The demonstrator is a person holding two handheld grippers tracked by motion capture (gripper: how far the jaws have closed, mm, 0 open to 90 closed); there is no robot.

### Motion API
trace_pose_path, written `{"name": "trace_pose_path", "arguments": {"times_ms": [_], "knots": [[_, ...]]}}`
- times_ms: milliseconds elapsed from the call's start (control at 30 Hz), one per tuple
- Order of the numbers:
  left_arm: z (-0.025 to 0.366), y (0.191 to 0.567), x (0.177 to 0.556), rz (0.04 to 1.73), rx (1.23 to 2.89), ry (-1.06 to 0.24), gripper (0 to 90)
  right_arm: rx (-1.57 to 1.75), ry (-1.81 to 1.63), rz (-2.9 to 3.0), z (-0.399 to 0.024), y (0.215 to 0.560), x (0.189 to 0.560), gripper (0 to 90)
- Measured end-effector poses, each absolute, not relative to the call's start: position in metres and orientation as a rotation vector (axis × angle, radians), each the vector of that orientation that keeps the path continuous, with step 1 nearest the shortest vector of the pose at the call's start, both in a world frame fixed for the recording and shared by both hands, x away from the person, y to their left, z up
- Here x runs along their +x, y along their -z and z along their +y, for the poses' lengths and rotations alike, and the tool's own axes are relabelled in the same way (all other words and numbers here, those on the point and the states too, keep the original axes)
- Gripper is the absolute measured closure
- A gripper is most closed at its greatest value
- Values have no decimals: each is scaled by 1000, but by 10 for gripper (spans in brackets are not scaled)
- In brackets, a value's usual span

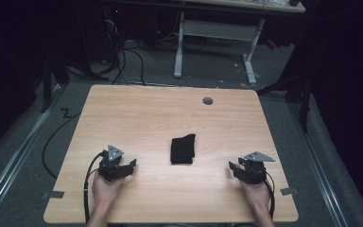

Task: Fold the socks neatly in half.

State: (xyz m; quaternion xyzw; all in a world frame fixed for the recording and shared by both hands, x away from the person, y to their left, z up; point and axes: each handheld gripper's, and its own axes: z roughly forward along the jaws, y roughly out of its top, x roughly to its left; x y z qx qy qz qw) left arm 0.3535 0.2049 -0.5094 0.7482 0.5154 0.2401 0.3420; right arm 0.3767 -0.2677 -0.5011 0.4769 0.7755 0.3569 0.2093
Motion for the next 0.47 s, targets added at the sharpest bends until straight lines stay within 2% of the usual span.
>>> {"name": "trace_pose_path", "arguments": {"times_ms": [167,267,467], "knots": [[206,509,352,1346,1945,-623,308,1332,-978,2137,-268,508,376,490],[205,510,352,1346,1946,-621,291,1325,-946,2127,-265,508,375,442],[205,510,351,1359,1942,-624,269,1339,-947,2123,-266,508,376,432]]}}
